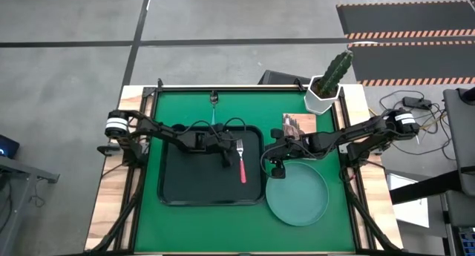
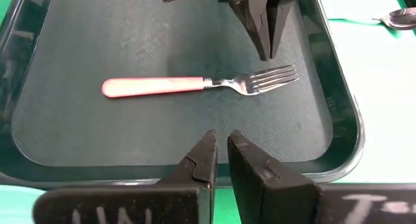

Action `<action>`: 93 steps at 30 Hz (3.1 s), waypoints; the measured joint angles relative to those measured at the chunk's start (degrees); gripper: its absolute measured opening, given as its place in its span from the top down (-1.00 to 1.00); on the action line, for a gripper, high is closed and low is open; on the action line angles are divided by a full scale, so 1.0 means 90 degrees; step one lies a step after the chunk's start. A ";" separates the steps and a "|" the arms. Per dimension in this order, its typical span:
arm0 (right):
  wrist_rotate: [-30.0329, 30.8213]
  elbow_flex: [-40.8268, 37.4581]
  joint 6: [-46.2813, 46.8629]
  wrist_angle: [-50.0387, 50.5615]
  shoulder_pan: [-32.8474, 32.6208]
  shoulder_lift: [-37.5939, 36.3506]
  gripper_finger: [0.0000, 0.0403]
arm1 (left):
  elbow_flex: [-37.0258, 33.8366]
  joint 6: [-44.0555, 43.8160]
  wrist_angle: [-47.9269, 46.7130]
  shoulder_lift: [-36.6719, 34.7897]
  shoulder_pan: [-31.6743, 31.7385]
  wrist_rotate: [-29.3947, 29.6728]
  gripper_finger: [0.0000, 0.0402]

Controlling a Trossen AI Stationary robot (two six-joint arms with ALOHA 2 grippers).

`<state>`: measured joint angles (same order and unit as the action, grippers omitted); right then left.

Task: Pick and place plate/cup/fork/spoon on tray
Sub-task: Put the pink fork on the black serving tray, then put the blue spoon on the black serving tray

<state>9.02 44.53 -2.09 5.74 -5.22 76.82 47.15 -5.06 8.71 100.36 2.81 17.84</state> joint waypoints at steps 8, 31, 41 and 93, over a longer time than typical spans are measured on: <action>0.0000 0.0000 0.0000 -0.0003 0.0001 0.0000 0.87 | -0.0101 -0.0001 0.0451 0.0181 0.0024 0.0092 1.00; -0.0002 0.0000 0.0002 0.0043 -0.0001 -0.0007 0.87 | -0.0067 -0.0019 0.0547 0.0089 -0.0006 0.0088 1.00; -0.0002 0.0000 0.0041 0.0107 -0.0001 -0.0007 0.87 | -0.0098 -0.0012 -0.0323 -0.0590 -0.0289 -0.0784 1.00; 0.0002 0.0000 0.0160 0.0721 -0.0001 -0.0483 0.87 | 0.1061 -0.2059 -0.2309 -0.0013 0.3397 -0.0661 1.00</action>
<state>9.04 44.53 -0.64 12.23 -5.23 72.47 56.69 -23.59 -12.06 100.24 33.39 11.89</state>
